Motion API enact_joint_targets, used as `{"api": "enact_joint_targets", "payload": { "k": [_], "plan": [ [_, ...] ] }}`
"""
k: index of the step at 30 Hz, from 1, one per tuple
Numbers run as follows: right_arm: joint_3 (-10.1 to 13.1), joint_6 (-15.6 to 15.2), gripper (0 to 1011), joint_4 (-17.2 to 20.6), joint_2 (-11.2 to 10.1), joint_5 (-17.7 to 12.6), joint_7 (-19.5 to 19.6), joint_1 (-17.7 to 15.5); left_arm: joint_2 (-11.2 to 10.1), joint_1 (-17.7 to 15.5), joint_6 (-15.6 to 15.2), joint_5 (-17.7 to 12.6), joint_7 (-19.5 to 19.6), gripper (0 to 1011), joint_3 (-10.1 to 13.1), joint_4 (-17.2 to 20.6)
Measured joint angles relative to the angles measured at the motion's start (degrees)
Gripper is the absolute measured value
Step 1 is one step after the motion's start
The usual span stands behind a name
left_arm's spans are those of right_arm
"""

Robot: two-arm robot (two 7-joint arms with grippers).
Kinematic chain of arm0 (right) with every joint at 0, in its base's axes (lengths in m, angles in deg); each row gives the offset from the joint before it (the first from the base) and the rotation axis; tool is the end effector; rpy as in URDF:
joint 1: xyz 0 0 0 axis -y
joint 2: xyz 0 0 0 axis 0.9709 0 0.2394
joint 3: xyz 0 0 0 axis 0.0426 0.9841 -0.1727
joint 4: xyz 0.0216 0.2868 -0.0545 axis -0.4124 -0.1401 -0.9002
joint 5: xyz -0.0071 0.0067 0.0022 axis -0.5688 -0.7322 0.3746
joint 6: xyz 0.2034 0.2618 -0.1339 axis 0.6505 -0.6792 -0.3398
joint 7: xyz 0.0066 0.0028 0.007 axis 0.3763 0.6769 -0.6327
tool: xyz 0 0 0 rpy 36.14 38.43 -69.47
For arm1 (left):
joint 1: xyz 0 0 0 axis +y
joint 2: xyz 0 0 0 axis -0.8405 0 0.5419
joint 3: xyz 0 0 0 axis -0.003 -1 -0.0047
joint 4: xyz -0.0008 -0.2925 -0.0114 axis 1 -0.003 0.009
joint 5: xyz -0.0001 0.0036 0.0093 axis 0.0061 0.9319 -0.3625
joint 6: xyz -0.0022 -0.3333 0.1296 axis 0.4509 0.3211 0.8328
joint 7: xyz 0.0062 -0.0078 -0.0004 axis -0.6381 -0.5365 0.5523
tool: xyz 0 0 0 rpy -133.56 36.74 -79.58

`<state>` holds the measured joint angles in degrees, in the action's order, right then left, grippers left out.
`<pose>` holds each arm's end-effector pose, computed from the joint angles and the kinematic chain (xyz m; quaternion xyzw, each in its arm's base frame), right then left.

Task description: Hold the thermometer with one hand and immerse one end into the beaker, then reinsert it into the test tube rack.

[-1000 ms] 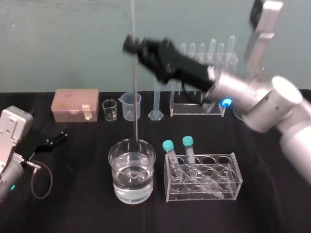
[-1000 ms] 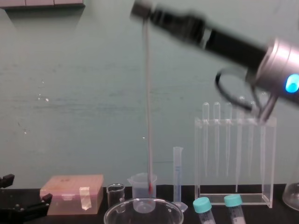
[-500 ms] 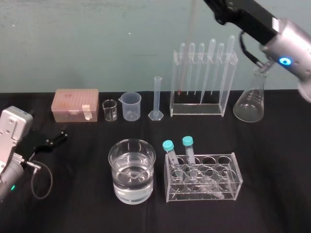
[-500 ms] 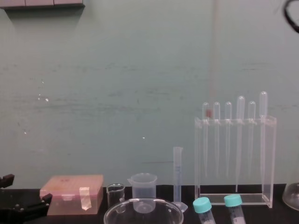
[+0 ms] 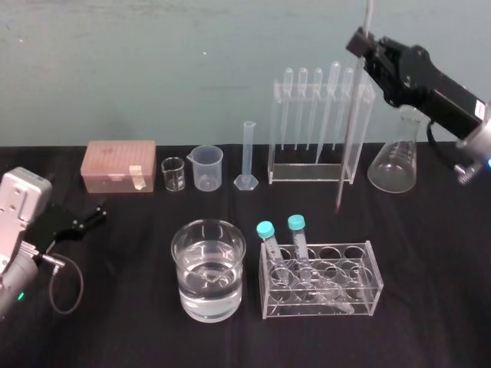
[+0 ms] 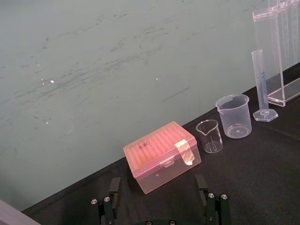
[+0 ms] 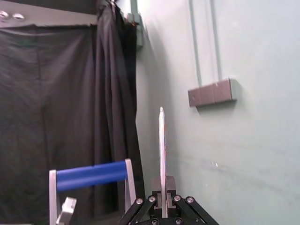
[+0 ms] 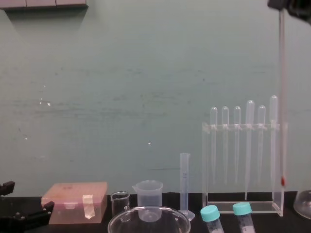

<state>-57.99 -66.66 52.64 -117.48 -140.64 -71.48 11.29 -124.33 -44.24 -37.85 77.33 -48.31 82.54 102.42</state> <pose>0.4591 -0.0890 -0.1430 0.1848 -0.0477 -0.2532 0.9484 0.4047 0.0713 -0.3137 0.1416 -0.1324 0.5799 0.7913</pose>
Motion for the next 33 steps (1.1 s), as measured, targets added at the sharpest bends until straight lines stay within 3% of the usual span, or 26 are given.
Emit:
{"api": "enact_joint_targets", "payload": {
  "k": [10, 22, 33],
  "plan": [
    [0.3, 2.9, 56, 0.0, -0.9, 3.5, -0.2, -4.3, 0.0, 0.0, 0.0, 0.0, 0.0, 1008, 0.0, 0.0],
    [0.3, 3.8, 56, -2.4, 1.4, 4.4, -1.6, -5.9, 0.0, 0.0, 0.0, 0.0, 0.0, 1008, 0.0, 0.0],
    [-0.9, 5.7, 56, -6.3, 3.4, 6.2, -4.3, -5.3, 0.0, 0.0, 0.0, 0.0, 0.0, 1008, 0.0, 0.0]
  ]
}}
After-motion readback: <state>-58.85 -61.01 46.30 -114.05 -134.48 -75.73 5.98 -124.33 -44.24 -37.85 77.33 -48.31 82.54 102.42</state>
